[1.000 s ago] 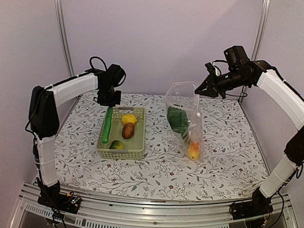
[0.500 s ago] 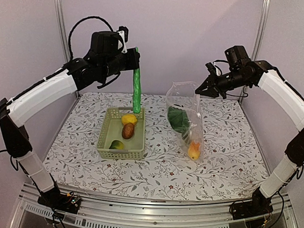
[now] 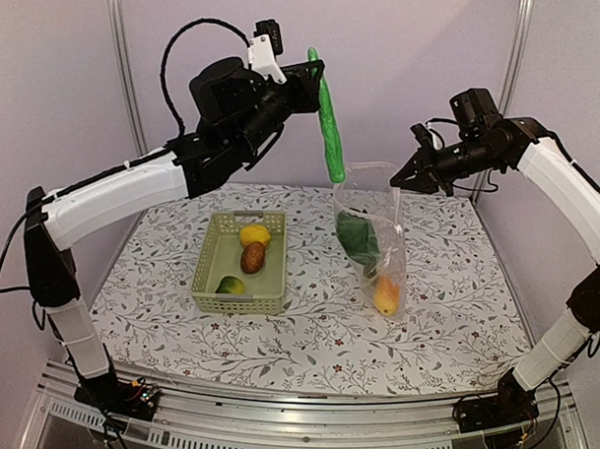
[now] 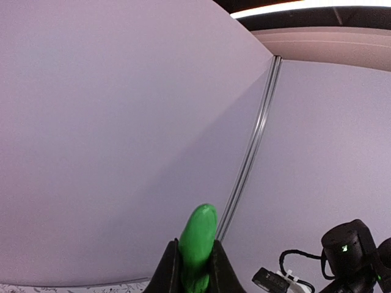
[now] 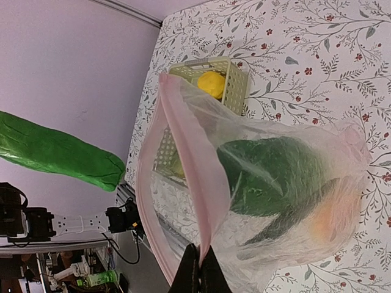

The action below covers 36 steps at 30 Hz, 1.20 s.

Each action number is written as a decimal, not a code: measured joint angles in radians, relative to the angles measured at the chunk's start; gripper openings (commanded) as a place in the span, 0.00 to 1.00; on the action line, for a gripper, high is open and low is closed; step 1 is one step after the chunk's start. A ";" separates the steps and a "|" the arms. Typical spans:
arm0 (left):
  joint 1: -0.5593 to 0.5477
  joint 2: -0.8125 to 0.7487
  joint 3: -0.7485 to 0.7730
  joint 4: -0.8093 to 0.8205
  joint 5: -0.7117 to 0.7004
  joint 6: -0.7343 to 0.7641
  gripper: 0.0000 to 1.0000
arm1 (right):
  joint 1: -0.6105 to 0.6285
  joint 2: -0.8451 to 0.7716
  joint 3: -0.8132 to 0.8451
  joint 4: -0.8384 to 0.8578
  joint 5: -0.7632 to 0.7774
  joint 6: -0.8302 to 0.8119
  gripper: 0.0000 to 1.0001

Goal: Place the food in the zip-top bag and seal the zipper
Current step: Place the fake vegetable in the zipper food storage bag.

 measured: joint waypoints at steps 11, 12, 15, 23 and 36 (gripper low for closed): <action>-0.051 0.164 0.064 0.142 0.078 -0.044 0.00 | 0.000 -0.017 0.000 -0.027 0.008 0.001 0.00; -0.053 0.168 0.063 0.148 0.082 -0.048 0.00 | 0.000 -0.019 0.000 -0.029 0.009 0.001 0.00; -0.055 0.170 0.049 0.178 0.095 -0.071 0.00 | 0.000 -0.020 0.000 -0.032 0.009 0.002 0.00; -0.057 0.185 -0.026 0.244 0.128 -0.144 0.00 | 0.000 -0.020 0.007 -0.043 0.010 0.003 0.00; -0.073 0.258 -0.076 0.245 0.121 -0.234 0.33 | 0.000 -0.021 0.019 -0.055 0.020 0.003 0.00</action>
